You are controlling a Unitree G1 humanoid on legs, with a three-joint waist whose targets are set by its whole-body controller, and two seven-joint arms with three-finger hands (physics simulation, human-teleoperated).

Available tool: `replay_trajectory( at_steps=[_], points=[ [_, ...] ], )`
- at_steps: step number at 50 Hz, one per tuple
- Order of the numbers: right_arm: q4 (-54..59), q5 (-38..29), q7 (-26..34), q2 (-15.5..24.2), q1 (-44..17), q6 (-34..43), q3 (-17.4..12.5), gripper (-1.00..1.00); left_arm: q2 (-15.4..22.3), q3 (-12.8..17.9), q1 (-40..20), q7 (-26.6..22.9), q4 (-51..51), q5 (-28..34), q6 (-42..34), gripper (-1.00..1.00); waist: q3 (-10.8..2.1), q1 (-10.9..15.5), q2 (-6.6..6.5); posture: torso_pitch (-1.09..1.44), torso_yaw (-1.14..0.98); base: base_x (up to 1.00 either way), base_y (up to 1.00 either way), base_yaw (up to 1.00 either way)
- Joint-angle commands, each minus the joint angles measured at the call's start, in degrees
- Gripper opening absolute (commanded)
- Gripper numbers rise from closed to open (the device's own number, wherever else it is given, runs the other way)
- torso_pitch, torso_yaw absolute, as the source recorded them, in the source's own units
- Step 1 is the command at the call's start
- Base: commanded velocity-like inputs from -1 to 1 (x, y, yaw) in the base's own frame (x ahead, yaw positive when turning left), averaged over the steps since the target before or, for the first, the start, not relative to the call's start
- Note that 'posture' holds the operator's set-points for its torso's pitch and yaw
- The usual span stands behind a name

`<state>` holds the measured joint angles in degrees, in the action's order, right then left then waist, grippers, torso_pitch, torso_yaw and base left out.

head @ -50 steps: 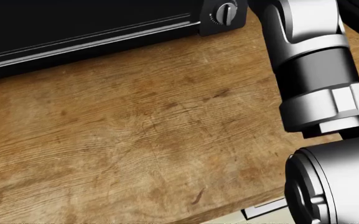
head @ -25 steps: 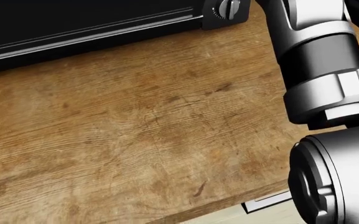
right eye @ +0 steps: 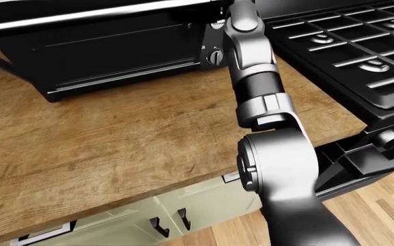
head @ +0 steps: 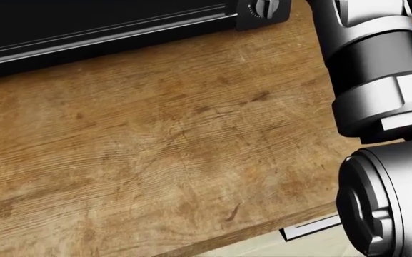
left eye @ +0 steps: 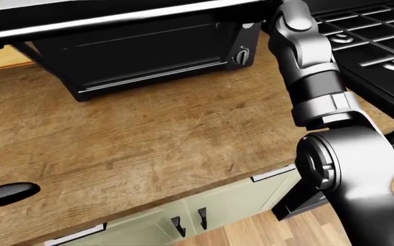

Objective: Close the toaster oven door.

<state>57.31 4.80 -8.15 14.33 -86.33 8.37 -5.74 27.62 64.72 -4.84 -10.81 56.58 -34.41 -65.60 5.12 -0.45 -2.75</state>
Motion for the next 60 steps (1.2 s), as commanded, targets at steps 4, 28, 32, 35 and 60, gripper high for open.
replay_trajectory(
  at_steps=[4,28,32,35,60],
  points=[
    [-3.79,0.68,-0.97,1.6,-4.22,-3.76,-1.29,1.0,0.89,1.46,-0.43,1.34,2.09,-3.12,0.02,1.0,-2.01,-0.19,-0.31,0.0,0.0,0.0,0.0,0.0],
    [-3.25,0.81,-1.04,1.87,-4.83,-3.96,-1.41,1.0,8.57,-6.68,22.08,20.8,3.42,-32.29,22.0,1.0,-2.09,0.31,-0.17,0.0,0.0,0.0,0.0,0.0],
    [-3.0,0.81,-1.0,2.01,-5.03,-4.06,-1.43,1.0,10.25,-10.15,24.0,20.99,3.42,-30.79,25.58,1.0,-2.2,0.42,-0.09,0.0,0.0,0.0,0.0,0.0],
    [-2.74,0.82,-0.92,2.04,-5.21,-4.22,-1.43,1.0,10.25,-14.4,24.62,21.13,3.42,-27.94,27.37,1.0,-2.28,0.51,0.04,0.0,0.0,0.0,0.0,0.0],
    [-3.08,1.33,-1.21,2.21,-4.32,-4.44,-1.56,1.0,16.33,-36.35,18.33,25.51,3.42,-20.25,33.17,1.0,-2.97,0.94,0.23,0.0,0.0,0.0,0.0,0.0]
  ],
)
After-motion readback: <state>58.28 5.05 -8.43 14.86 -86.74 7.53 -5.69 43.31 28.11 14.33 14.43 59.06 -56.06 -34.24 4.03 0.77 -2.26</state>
